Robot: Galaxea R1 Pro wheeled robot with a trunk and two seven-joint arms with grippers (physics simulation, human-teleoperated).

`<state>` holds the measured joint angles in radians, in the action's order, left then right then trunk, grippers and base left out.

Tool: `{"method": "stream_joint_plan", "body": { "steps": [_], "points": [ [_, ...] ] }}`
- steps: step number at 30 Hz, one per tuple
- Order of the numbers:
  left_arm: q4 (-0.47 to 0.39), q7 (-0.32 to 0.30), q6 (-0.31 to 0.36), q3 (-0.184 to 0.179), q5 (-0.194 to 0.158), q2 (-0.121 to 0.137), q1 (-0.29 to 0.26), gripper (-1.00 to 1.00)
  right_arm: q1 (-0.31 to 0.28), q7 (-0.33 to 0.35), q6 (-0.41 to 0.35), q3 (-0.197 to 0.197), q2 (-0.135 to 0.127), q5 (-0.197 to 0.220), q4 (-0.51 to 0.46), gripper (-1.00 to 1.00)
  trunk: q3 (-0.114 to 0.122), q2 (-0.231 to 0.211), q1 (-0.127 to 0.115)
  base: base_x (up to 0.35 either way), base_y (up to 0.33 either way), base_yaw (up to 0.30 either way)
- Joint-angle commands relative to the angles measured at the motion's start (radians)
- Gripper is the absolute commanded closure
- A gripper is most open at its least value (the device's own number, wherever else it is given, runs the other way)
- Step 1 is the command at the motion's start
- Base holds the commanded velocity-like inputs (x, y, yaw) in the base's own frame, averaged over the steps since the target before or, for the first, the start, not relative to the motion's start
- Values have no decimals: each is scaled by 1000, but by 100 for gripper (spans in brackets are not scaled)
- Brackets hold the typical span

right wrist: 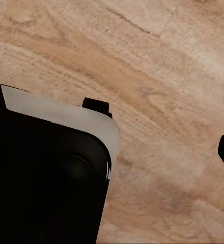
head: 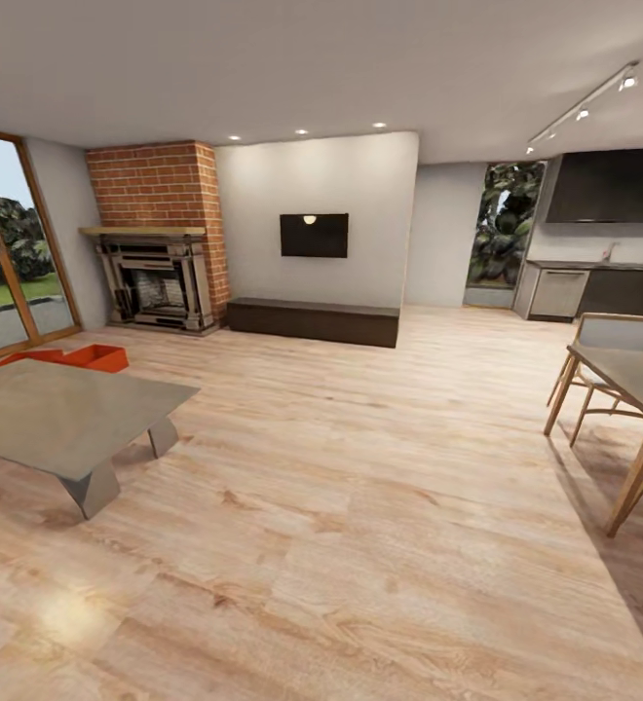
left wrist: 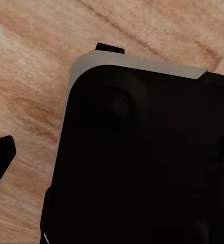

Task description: Move the two storage containers from the living room to the garage. In the garage, place one container on the floor and stack the other container on top of it (either order is fine).

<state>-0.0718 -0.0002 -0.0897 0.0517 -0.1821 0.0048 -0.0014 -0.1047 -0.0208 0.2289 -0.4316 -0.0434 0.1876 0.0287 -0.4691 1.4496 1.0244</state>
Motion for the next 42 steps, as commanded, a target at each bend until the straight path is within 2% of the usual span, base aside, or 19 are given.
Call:
{"method": "stream_joint_plan", "body": {
  "steps": [1, 42],
  "points": [
    [0, 2, -4, 5, -2, 0, 0, -100, -1, 0, 6, -8, 0, 9, 3, -100, -1, 0, 1, 324, 0, 0],
    [0, 3, 4, 2, 4, -1, 0, -100, -1, -1, 6, -8, 1, 8, 4, -100, -1, 0, 1, 324, 0, 0]
  ]
}}
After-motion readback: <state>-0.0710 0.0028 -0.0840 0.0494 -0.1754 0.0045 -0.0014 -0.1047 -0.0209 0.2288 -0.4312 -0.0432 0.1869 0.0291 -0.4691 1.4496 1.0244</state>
